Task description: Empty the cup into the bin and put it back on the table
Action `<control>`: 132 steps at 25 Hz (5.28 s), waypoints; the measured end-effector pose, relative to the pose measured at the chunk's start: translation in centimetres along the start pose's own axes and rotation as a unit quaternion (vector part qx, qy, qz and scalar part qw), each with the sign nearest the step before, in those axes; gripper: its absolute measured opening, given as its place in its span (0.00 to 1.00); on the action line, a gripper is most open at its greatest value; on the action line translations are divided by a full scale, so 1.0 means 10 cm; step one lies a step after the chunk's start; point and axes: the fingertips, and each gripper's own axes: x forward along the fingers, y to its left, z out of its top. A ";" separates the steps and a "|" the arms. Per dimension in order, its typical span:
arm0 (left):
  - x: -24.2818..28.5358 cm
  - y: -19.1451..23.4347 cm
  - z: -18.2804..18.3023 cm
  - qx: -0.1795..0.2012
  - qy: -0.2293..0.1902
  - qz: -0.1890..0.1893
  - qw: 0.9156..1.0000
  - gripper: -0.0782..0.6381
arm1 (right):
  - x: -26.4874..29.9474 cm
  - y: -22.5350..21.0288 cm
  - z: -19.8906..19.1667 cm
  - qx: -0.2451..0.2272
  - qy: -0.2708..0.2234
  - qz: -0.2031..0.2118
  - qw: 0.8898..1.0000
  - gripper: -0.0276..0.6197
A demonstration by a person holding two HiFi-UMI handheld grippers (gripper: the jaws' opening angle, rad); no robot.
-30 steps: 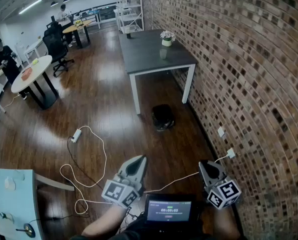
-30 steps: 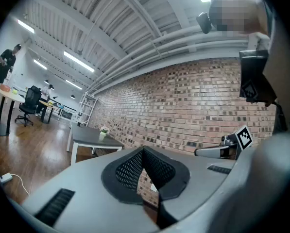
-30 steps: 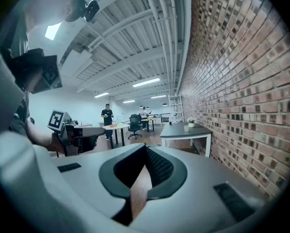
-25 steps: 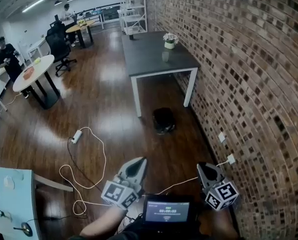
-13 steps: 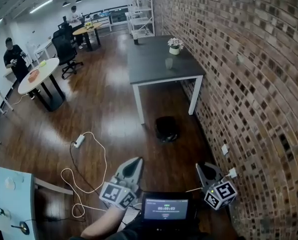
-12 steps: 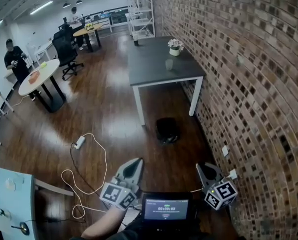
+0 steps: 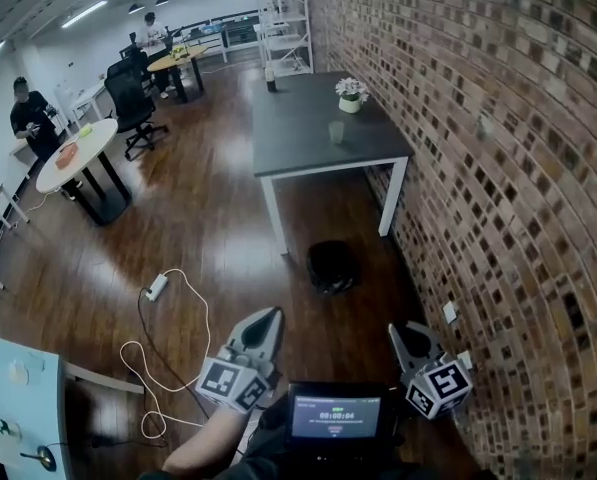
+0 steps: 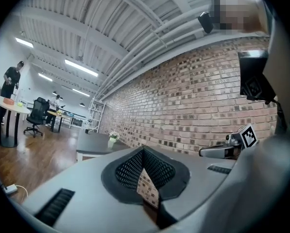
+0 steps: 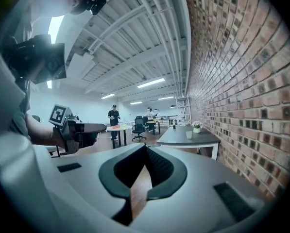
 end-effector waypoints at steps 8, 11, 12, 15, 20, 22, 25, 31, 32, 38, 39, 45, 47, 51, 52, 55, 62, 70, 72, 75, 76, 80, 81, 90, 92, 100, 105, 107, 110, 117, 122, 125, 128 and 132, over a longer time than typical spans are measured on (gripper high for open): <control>0.61 0.39 -0.16 -0.014 0.015 -0.014 1.000 0.10 | 0.52 -0.40 0.04 0.002 0.005 -0.011 1.000 0.05; 0.89 0.66 -0.17 -0.011 0.020 -0.018 1.000 0.10 | 0.78 -0.56 0.11 0.011 0.008 -0.023 1.000 0.05; 0.99 0.75 -0.15 -0.009 0.020 -0.022 1.000 0.10 | 0.88 -0.61 0.14 0.010 0.005 -0.024 1.000 0.05; 1.24 1.01 -0.11 -0.008 0.023 -0.032 0.999 0.10 | 1.18 -0.73 0.26 -0.001 -0.008 -0.027 1.000 0.05; 1.61 1.40 -0.05 -0.011 0.023 -0.048 0.999 0.10 | 1.67 -0.93 0.35 0.005 -0.004 -0.043 0.999 0.05; 1.74 1.53 -0.04 -0.013 0.022 -0.055 0.998 0.10 | 1.84 -1.01 0.37 0.008 -0.004 -0.051 0.999 0.05; 1.91 1.71 -0.05 -0.015 0.025 -0.063 0.998 0.10 | 2.08 -1.10 0.41 0.008 -0.008 -0.057 0.998 0.05; 2.25 1.95 -0.11 -0.027 0.031 -0.066 0.997 0.10 | 2.47 -1.30 0.53 -0.002 -0.002 -0.055 0.999 0.04; 2.32 1.97 -0.12 -0.024 0.031 -0.071 0.997 0.10 | 2.52 -1.35 0.55 -0.002 -0.003 -0.055 0.998 0.04; 2.79 2.03 -0.21 -0.012 0.045 -0.100 0.994 0.10 | 2.86 -1.71 0.67 -0.003 -0.005 -0.045 0.999 0.05; 2.88 2.05 -0.21 -0.008 0.044 -0.102 0.994 0.10 | 2.93 -1.78 0.68 -0.005 -0.004 -0.042 0.999 0.05; 3.38 2.20 -0.21 -0.004 0.039 -0.082 0.996 0.10 | 3.25 -2.22 0.76 -0.006 -0.004 -0.022 1.000 0.05; 3.53 2.22 -0.21 -0.003 0.038 -0.070 0.997 0.10 | 3.33 -2.36 0.80 -0.006 -0.003 -0.014 1.000 0.05; 3.82 2.31 -0.25 -0.003 0.041 -0.055 0.998 0.10 | 3.47 -2.66 0.85 -0.002 -0.007 -0.003 1.000 0.04; 3.90 2.34 -0.25 -0.008 0.038 -0.051 0.998 0.10 | 3.51 -2.74 0.85 0.001 -0.007 -0.001 1.000 0.05; 4.17 2.35 -0.18 -0.006 0.024 -0.043 0.999 0.10 | 3.62 -2.94 0.85 0.007 -0.005 0.010 1.000 0.05; 4.58 2.48 -0.22 0.014 0.039 -0.045 0.998 0.10 | 3.93 -3.29 0.90 0.011 -0.003 0.016 1.000 0.05; 5.01 2.77 -0.07 0.011 0.027 -0.072 0.997 0.10 | 4.30 -3.45 1.06 0.003 -0.005 -0.009 1.000 0.05; 5.23 2.76 0.20 0.030 0.015 -0.110 0.993 0.10 | 4.42 -3.47 1.13 -0.006 -0.005 -0.011 1.000 0.05; 5.51 2.66 0.61 0.041 0.014 -0.175 0.984 0.10 | 4.61 -3.51 1.23 -0.014 -0.005 -0.017 1.000 0.05; 5.56 2.63 0.67 0.041 0.020 -0.194 0.980 0.10 | 4.67 -3.51 1.26 -0.016 -0.004 -0.018 1.000 0.05; 5.69 2.59 0.80 0.056 0.032 -0.247 0.967 0.10 | 4.91 -3.48 1.33 -0.024 -0.002 -0.013 1.000 0.05; 5.72 2.59 0.82 0.052 0.034 -0.258 0.964 0.10 | 4.97 -3.49 1.34 -0.024 0.000 -0.012 1.000 0.05; 5.78 2.88 0.79 0.024 0.040 -0.267 0.963 0.10 | 5.40 -3.68 1.43 -0.015 0.014 -0.011 1.000 0.05; 5.80 2.94 0.76 0.026 0.043 -0.258 0.965 0.10 | 5.46 -3.76 1.47 -0.021 0.014 -0.007 1.000 0.05; 6.07 3.03 0.67 0.035 0.052 -0.203 0.977 0.10 | 5.78 -4.15 1.63 -0.039 0.002 0.041 0.998 0.05; 6.32 2.91 0.63 0.034 0.046 -0.179 0.982 0.10 | 6.00 -4.47 1.63 -0.050 0.010 0.079 0.996 0.06; 6.44 2.95 0.57 0.031 0.045 -0.156 0.986 0.10 | 6.10 -4.59 1.61 -0.053 0.013 0.093 0.994 0.18; 6.59 3.09 0.47 0.019 0.045 -0.117 0.992 0.10 | 6.27 -4.76 1.53 -0.049 0.025 0.107 0.993 0.25; 6.77 3.14 0.29 0.026 0.054 -0.081 0.995 0.10 | 6.61 -5.02 1.32 -0.049 0.063 0.129 0.989 0.45; 6.87 3.22 0.21 0.026 0.059 -0.065 0.996 0.10 | 6.81 -5.14 1.22 -0.063 0.118 0.144 0.980 0.45; 6.93 3.28 0.17 0.018 0.065 -0.067 0.995 0.10 | 6.94 -5.19 1.14 -0.063 0.146 0.145 0.977 0.45; 6.97 3.41 0.13 0.007 0.075 -0.074 0.994 0.10 | 7.08 -5.19 1.07 -0.068 0.172 0.146 0.972 0.51; 7.01 3.72 0.07 -0.002 0.082 -0.081 0.993 0.10 | 7.28 -5.16 0.95 -0.078 0.205 0.141 0.966 0.51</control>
